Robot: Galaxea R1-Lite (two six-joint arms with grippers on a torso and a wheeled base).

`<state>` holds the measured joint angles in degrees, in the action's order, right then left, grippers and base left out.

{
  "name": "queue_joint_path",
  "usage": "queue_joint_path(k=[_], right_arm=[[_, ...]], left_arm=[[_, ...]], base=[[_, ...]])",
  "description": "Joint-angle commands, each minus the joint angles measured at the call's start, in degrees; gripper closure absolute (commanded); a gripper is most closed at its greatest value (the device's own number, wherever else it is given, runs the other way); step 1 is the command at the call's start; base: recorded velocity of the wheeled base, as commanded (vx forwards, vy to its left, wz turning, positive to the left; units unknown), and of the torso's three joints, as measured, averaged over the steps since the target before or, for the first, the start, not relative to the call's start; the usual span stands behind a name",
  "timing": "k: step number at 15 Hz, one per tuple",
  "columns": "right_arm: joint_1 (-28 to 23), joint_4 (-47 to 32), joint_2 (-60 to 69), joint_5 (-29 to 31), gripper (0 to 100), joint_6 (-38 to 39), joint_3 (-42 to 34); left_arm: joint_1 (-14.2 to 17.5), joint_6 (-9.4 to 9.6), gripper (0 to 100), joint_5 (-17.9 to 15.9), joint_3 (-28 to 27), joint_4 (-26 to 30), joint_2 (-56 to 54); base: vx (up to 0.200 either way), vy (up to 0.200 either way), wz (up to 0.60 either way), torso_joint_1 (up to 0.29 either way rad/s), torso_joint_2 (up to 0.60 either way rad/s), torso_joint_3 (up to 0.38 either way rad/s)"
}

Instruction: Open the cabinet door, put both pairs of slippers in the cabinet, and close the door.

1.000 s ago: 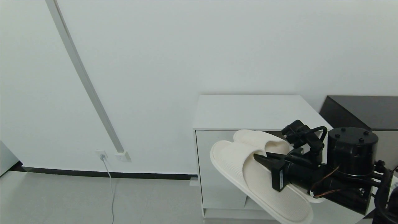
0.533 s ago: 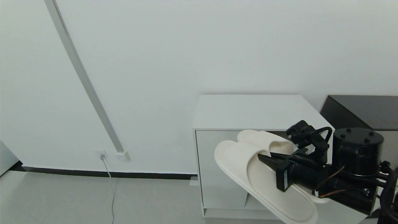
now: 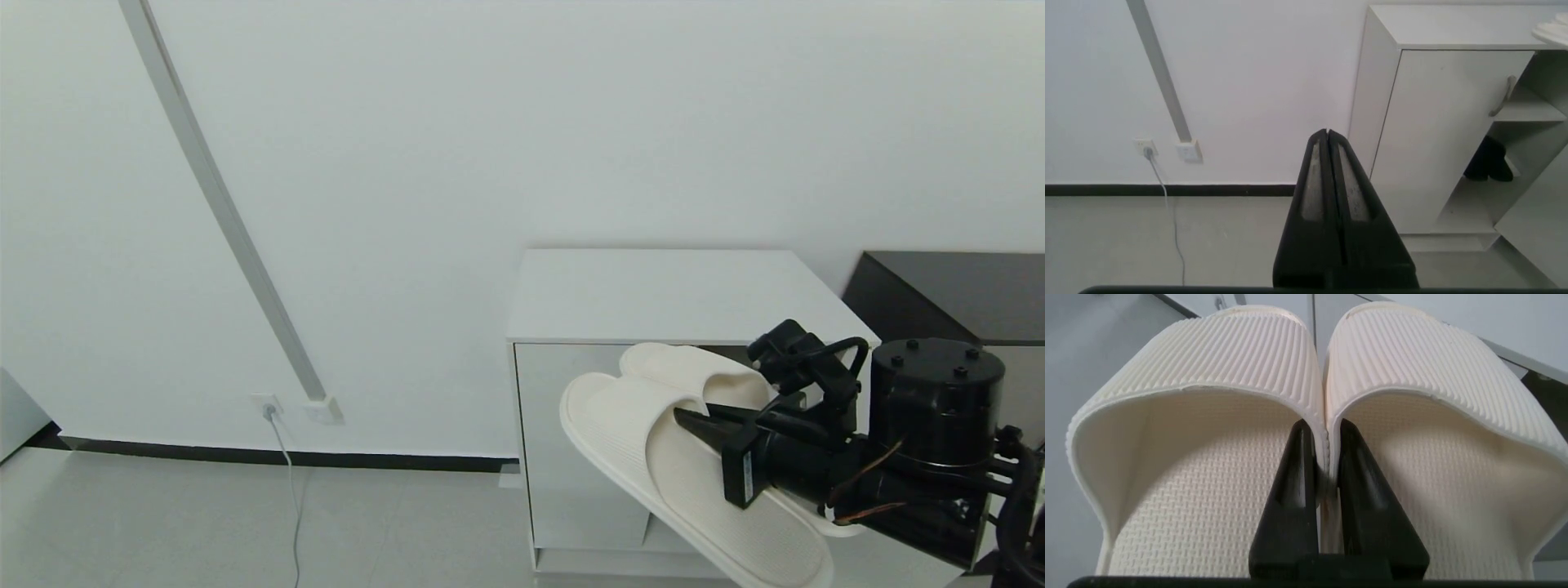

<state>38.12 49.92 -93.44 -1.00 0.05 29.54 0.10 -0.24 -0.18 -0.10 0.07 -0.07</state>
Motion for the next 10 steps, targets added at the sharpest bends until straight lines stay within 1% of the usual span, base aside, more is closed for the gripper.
queue_joint_path(k=[1, 10], right_arm=[[0.02, 0.0, -0.51, 0.03, 100, -0.05, -0.09], [0.29, 0.09, -0.34, 0.03, 100, -0.05, -0.53]], left_arm=[[-0.01, -0.02, 100, 0.01, 0.01, 0.01, 0.07], [-0.01, -0.11, 100, 0.01, 0.01, 0.01, 0.07]], base=[[0.0, -0.2, 0.0, 0.002, 0.01, -0.007], [0.0, -0.2, 0.0, 0.005, 0.0, 0.002]])
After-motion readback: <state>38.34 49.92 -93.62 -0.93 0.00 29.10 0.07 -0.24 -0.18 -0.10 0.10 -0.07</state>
